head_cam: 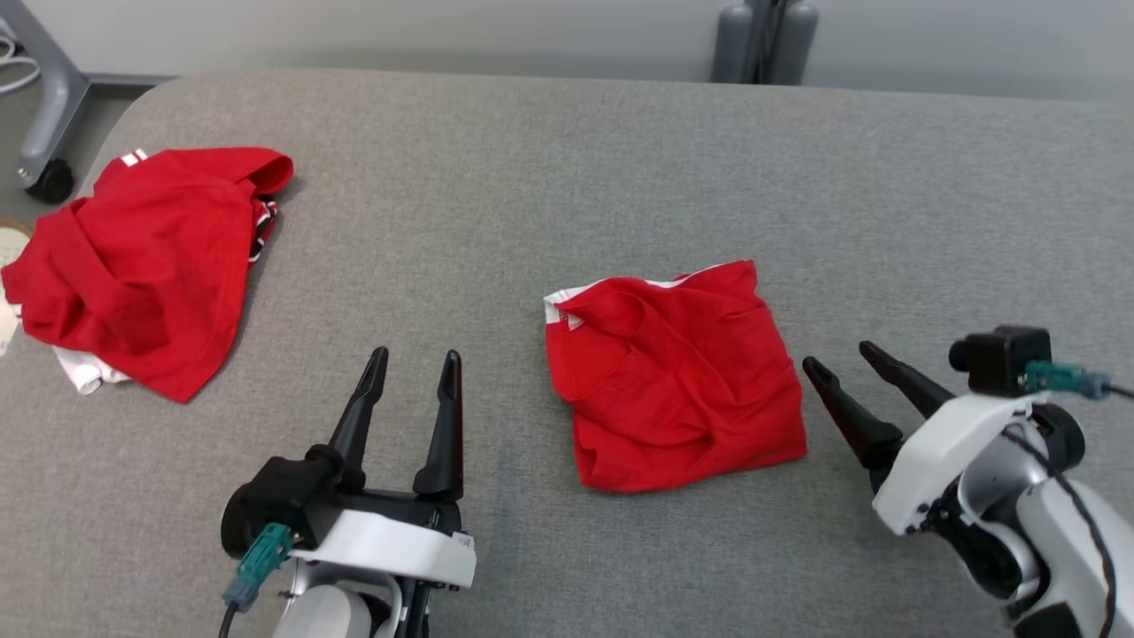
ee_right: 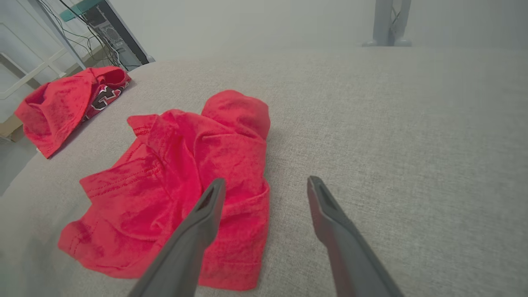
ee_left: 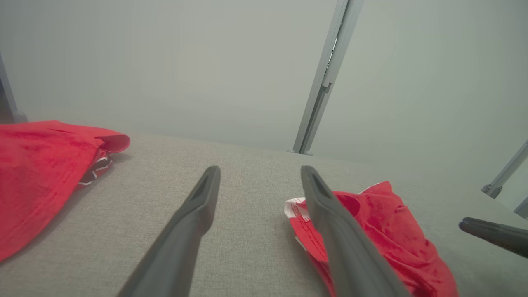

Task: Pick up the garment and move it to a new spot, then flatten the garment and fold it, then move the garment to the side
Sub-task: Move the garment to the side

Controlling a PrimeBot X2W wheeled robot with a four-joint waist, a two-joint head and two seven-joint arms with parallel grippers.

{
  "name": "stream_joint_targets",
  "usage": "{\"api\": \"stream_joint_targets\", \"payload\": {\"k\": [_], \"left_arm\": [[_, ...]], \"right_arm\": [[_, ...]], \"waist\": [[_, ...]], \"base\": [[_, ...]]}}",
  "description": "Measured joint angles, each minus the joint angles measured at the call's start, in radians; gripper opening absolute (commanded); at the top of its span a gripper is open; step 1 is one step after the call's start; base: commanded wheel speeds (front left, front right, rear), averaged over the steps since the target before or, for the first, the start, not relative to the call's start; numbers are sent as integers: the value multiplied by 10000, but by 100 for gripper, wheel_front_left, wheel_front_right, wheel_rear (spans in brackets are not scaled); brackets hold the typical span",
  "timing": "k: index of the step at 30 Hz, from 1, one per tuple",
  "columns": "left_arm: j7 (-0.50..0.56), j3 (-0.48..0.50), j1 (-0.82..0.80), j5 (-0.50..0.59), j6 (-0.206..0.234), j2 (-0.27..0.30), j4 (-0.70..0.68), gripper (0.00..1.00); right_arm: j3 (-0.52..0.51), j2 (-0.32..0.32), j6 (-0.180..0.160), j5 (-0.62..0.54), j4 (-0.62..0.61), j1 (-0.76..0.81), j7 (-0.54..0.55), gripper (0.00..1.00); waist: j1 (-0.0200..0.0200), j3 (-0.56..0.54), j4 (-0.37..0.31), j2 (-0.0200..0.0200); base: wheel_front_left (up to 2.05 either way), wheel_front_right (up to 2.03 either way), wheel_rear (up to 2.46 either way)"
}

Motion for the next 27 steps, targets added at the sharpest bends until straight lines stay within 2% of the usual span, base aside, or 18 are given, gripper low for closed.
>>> {"api": "stream_joint_targets", "payload": {"k": [13, 22, 23, 24, 27], "left_arm": [[2, -454, -465, -46, 19, 2, 44, 100], [0, -604, -488, -150, 90, 2, 40, 100], [0, -621, -497, -161, 102, 0, 36, 100], [0, -639, -506, -196, 104, 2, 35, 100], [0, -698, -519, -219, 123, 2, 31, 100]], "right_arm": [[2069, -1664, 0, 2734, 713, -2008, 1590, 100], [3720, -2023, 0, 3563, 1402, -3134, 1689, 100], [3845, -2011, 0, 3655, 1436, -3229, 1655, 40], [4002, -2008, 0, 3718, 1452, -3315, 1592, 0], [4381, -2011, 0, 3837, 1496, -3539, 1290, 0]], "waist": [[0, 751, 1025, 0], [-1, 1027, 1611, -1], [0, 1036, 1646, 0], [-1, 1042, 1675, 0], [-1, 1040, 1743, 0]], "base": [[0, 0, 0], [0, 0, 0], [0, 0, 0], [0, 0, 0], [0, 0, 0]]}}
